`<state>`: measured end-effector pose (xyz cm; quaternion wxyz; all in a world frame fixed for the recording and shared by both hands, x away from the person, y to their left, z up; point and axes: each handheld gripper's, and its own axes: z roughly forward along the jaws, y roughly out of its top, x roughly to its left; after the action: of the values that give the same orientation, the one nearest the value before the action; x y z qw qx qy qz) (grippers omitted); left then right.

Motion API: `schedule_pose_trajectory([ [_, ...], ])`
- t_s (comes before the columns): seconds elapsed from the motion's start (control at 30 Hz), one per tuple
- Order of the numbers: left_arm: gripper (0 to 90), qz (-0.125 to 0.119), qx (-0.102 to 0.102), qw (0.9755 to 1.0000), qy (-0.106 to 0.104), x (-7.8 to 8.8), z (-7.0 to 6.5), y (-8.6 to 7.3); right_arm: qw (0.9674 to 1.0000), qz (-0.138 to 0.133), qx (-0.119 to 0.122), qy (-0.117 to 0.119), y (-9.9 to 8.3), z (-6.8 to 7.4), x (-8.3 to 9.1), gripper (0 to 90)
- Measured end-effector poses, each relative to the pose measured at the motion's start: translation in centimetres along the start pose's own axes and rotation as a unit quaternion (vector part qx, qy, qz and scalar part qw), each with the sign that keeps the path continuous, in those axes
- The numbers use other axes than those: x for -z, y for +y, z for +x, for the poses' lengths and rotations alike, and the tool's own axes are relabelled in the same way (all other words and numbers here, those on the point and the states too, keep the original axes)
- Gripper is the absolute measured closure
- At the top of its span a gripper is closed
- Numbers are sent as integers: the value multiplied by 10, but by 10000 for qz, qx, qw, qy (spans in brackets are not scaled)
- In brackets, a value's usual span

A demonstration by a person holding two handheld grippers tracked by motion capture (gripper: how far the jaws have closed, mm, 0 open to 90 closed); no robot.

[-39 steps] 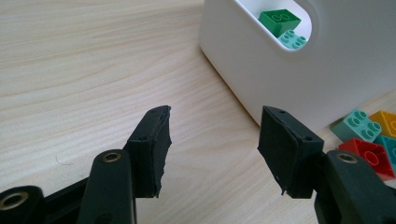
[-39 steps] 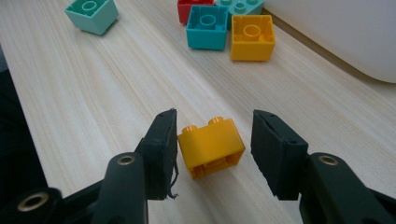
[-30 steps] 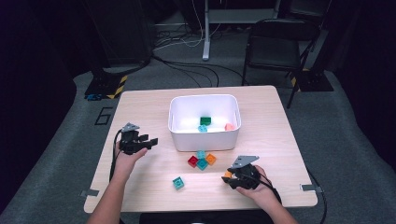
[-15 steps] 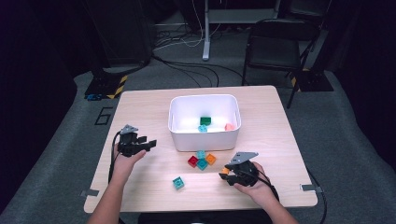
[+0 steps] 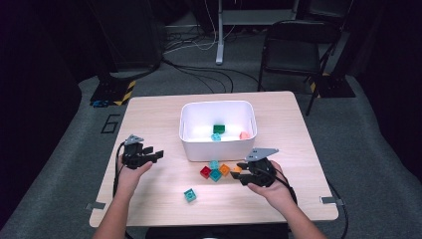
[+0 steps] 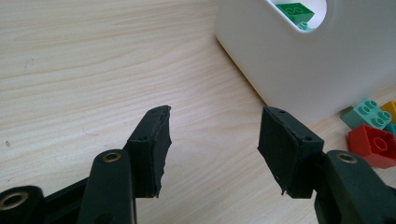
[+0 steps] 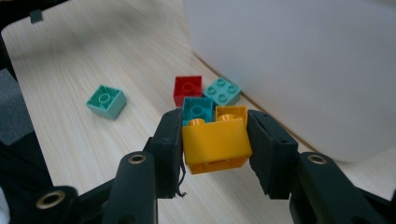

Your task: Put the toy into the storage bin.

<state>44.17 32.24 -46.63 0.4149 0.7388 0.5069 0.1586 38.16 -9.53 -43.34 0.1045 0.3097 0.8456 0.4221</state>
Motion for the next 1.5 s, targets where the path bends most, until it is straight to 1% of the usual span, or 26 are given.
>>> schedule_pose_trajectory([
  [0.1, 429, 11, 4, 10000, 23, 1, 0, 0, 10000, -17, -10, -28, 10, -1, 5, 568],
  [0.13, 429, 10, 14, 10000, 23, 1, 1, -1, 10000, -38, 16, -16, 13, -2, 6, 568],
  [0.23, 429, 7, 12, 10000, 20, 1, 1, -1, 10000, -72, -25, 11, 23, -2, 12, 568],
  [0.27, 429, 11, 9, 10000, 4, 1, 1, -1, 10000, -94, -4, 25, 25, -3, 13, 568],
  [0.3, 429, 34, 3, 10000, 1, 1, 1, -1, 9999, -107, -56, 44, 28, -3, 15, 568],
  [0.43, 429, 7, 16, 10000, 18, 1, 1, -1, 9998, -177, -14, 30, 41, -4, 22, 568],
  [0.6, 429, 29, 17, 10000, 3, 2, 1, -1, 9997, -239, -26, 53, 57, -6, 29, 569],
  [0.83, 429, 20, 31, 10000, -3, 2, 2, -1, 9995, -299, 63, -54, 77, -8, 36, 569],
  [0.93, 429, 32, 18, 10000, -1, 2, 2, -1, 9993, -316, 150, -112, 85, -10, 36, 569],
  [1.03, 429, 34, 24, 10000, 0, 2, 2, -1, 9992, -339, 177, -151, 92, -12, 36, 569],
  [1.1, 429, 20, 26, 10000, -4, 2, 2, -1, 9991, -349, 154, -179, 97, -13, 35, 569],
  [1.2, 429, 35, 41, 10000, -11, 2, 2, -1, 9988, -380, 199, -237, 104, -16, 34, 569],
  [1.33, 430, 14, 26, 10000, -7, 2, 3, -1, 9986, -432, 137, -271, 112, -21, 30, 569],
  [1.5, 429, 9, 22, 10000, -10, 2, 3, -1, 9984, -440, 26, -343, 121, -31, 20, 569],
])
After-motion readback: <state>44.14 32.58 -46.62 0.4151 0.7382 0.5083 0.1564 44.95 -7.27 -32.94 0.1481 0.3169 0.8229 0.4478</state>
